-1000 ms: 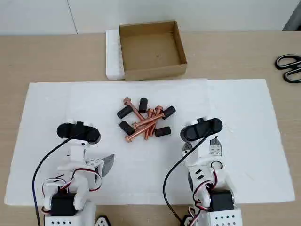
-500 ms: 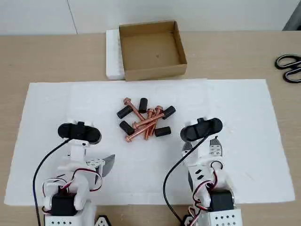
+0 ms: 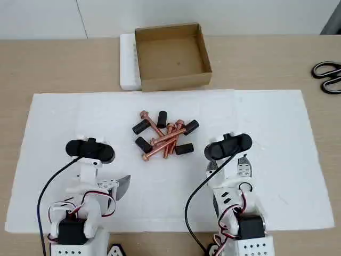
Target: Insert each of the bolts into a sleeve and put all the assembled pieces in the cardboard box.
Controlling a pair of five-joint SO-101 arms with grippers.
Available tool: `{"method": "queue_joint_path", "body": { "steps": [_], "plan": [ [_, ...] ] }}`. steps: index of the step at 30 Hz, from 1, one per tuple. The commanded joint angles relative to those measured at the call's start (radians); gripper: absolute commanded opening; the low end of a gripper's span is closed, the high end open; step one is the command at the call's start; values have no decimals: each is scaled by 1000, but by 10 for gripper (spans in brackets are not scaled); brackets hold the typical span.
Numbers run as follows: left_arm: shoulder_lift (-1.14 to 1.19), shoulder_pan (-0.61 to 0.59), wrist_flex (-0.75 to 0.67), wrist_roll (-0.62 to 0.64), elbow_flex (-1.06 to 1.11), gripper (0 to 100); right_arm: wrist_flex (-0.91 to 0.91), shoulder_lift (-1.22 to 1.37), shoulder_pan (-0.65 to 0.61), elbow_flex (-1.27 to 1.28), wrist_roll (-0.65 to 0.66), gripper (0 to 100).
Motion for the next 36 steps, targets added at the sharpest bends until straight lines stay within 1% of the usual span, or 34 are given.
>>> {"method": "queue_joint_path", "body": {
  "steps": [1,5,7,9,11,13,15,17,20,23,27,29,32,34,36],
  "plan": [
    [-6,34,-38,3,-2,313,-2,-18,-4,6,8,256],
    [-6,40,-46,3,-2,313,-18,-18,1,8,5,256],
    [-6,41,-84,5,8,313,-19,-18,4,8,9,256],
    [-6,75,-155,5,28,313,-21,-18,39,-15,12,256],
    [-6,80,-193,0,38,313,-16,-16,110,-83,28,256],
    [-6,35,-262,-2,36,313,-2,-15,174,-178,44,256],
    [-6,-40,-334,-2,33,313,50,-13,209,-304,44,256],
    [-2,-118,-390,-2,25,313,91,-2,213,-423,48,256],
    [0,-199,-410,3,-15,313,102,88,209,-566,77,256],
    [2,-218,-373,0,-50,313,99,300,209,-709,103,256],
    [2,-232,-313,6,-82,313,150,710,191,-957,121,256],
    [2,-259,-307,8,-101,313,243,934,154,-1111,150,256],
    [25,-305,-282,8,-148,313,453,1264,88,-1356,189,256],
    [95,-341,-279,8,-188,313,593,1457,48,-1504,196,256],
    [213,-382,-281,25,-246,313,700,1621,24,-1633,193,258]
  ]
}}
